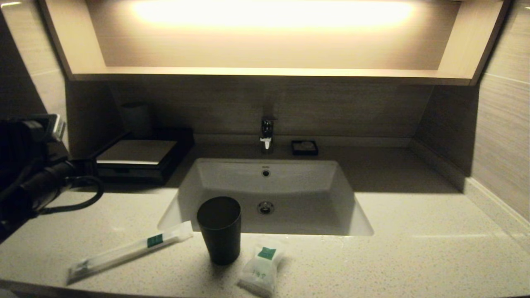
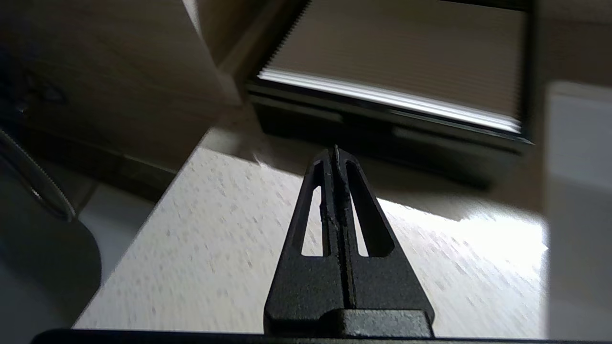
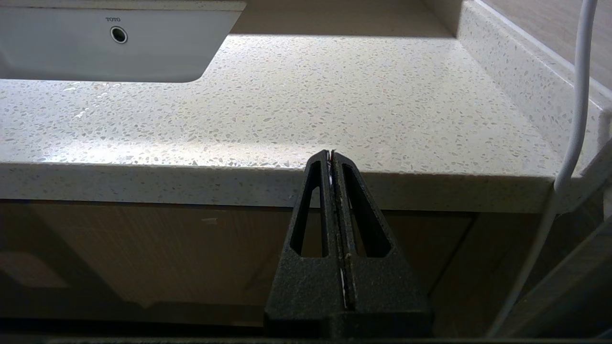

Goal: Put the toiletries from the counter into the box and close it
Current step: Open the drawer

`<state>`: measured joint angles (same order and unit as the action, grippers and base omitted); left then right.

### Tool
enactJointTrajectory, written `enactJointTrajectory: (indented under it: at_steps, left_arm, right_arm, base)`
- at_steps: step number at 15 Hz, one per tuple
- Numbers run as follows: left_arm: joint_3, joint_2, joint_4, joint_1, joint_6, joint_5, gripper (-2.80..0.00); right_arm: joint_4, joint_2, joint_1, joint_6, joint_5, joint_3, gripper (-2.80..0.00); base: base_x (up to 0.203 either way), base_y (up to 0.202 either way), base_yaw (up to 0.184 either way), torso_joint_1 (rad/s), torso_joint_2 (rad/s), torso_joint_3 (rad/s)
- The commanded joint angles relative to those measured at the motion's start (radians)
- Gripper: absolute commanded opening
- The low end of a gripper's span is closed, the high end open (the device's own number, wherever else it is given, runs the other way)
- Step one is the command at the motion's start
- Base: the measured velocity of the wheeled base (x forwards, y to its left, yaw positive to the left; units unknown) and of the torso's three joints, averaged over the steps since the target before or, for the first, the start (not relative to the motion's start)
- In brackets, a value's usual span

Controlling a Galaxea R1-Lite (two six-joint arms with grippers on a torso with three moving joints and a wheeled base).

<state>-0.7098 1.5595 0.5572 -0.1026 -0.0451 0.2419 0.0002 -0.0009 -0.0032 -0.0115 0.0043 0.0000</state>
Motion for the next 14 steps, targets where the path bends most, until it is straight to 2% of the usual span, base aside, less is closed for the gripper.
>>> enactJointTrajectory:
  at_steps: [1, 4, 8, 11, 14]
  left_arm:
    - [-0.031, 0.082, 0.014, -0.033, -0.003, 0.001, -2.80]
    - [-0.066, 0.138, 0.047, -0.080, -0.005, -0.003, -2.80]
    - [-0.089, 0.149, 0.055, -0.086, -0.008, -0.008, -2.80]
    - [-0.103, 0.164, 0.058, -0.104, 0.001, -0.056, -2.80]
    - [-0.100, 0.155, 0.058, -0.133, 0.001, -0.074, -2.80]
  right_arm:
    - [0.000, 0.001, 0.000, -0.001, 0.000, 0.002, -2.80]
    - [0.000, 0.000, 0.000, -0.001, 0.000, 0.001, -2.80]
    - [0.000, 0.001, 0.000, -0.001, 0.000, 0.002, -2.80]
    - [0.000, 0.000, 0.000, -0.001, 0.000, 0.002, -2.80]
    - [0.000, 0.000, 0.000, -0.001, 0.000, 0.002, -2.80]
  base:
    - [0.000, 0.000, 0.000, 0.000, 0.00, 0.000]
    - [0.000, 0.000, 0.000, 0.000, 0.00, 0.000]
    - [0.000, 0.000, 0.000, 0.000, 0.00, 0.000]
    - [0.000, 0.000, 0.000, 0.000, 0.00, 0.000]
    - [0.000, 0.000, 0.000, 0.000, 0.00, 0.000]
